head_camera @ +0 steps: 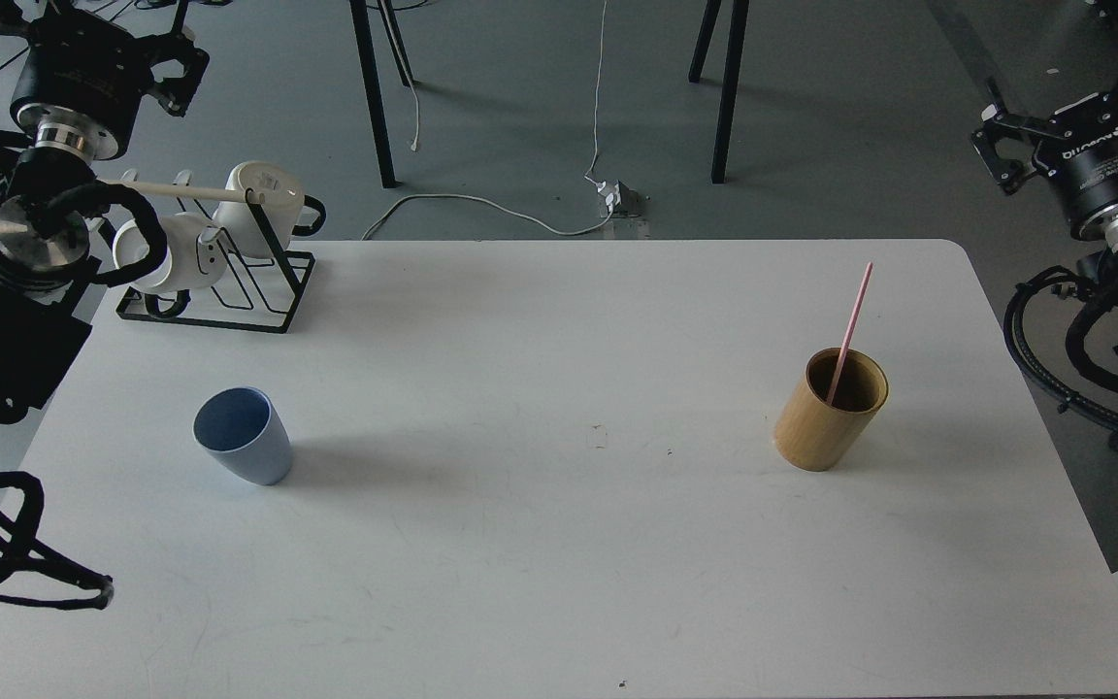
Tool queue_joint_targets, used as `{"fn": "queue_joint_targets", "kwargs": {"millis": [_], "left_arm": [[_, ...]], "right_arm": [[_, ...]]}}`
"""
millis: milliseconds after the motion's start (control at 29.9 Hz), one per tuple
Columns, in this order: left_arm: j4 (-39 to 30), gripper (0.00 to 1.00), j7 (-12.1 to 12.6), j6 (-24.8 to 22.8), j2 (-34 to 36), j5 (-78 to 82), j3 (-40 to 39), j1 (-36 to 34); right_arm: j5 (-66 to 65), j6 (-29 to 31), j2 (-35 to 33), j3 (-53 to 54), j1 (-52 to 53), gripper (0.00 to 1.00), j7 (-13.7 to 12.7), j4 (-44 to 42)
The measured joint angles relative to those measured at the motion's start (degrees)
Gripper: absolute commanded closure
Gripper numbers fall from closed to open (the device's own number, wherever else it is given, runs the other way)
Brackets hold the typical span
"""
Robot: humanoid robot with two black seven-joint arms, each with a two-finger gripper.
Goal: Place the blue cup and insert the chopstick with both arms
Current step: 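Move the left gripper down toward the light blue cup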
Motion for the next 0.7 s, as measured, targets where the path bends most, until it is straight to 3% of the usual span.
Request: {"fn": "queue_joint_targets", "kwargs": {"millis": [368, 502, 702], "left_arm": [[-2.6, 0.0, 0.5, 0.0, 0.6, 0.3, 0.9, 0.1], [-11.6, 0.01, 0.2, 0.0, 5.9, 4.8, 3.4, 0.3], [-27.4, 0.01, 0.0, 0.0, 19.5, 22.2, 6.9, 0.6]], "right_arm": [[0.0, 0.0, -0.1, 1.6, -0.2, 0.01, 0.1, 0.0], [0.0, 0.0, -0.3, 2.4, -1.0, 0.01, 0.1, 0.3], [0.1, 0.0, -0.6, 5.0, -2.5, 0.01, 0.1, 0.6]]}}
